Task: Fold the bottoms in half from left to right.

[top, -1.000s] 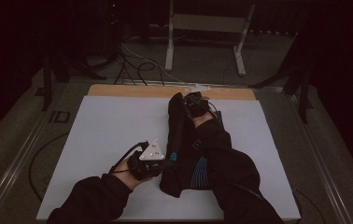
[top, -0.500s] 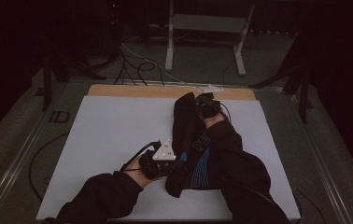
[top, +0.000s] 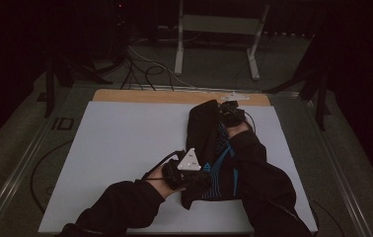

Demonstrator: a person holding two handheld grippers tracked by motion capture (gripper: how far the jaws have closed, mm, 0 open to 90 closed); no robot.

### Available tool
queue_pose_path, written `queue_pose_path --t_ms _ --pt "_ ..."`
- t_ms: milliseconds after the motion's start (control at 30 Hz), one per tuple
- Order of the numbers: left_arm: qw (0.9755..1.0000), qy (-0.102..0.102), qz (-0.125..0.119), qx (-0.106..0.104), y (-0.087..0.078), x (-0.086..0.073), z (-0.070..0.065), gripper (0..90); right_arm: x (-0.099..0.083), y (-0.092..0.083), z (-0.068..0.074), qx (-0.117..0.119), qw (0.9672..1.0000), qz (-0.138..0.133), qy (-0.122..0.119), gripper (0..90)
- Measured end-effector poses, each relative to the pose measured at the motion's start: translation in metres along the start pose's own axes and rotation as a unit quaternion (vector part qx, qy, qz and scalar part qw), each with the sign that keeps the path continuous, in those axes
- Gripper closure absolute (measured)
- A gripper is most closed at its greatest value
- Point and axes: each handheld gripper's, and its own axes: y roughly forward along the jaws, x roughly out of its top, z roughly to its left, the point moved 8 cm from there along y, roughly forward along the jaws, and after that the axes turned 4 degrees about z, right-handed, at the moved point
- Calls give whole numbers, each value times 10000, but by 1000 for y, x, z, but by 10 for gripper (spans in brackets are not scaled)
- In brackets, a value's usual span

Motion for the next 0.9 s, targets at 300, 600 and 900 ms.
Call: queue_pose_path --t_ms 300,600,900 --pt "9999 109 -23 -93 13 9 -6 859 -7 -3 -12 -66 10000 33 -2 891" --pt "9997 194 6 -168 23 16 -11 859 -14 -3 -23 -133 9999 82 -24 891" --pt "9996 209 -2 -208 31 21 -13 858 -22 -2 -33 -174 9998 128 31 891"
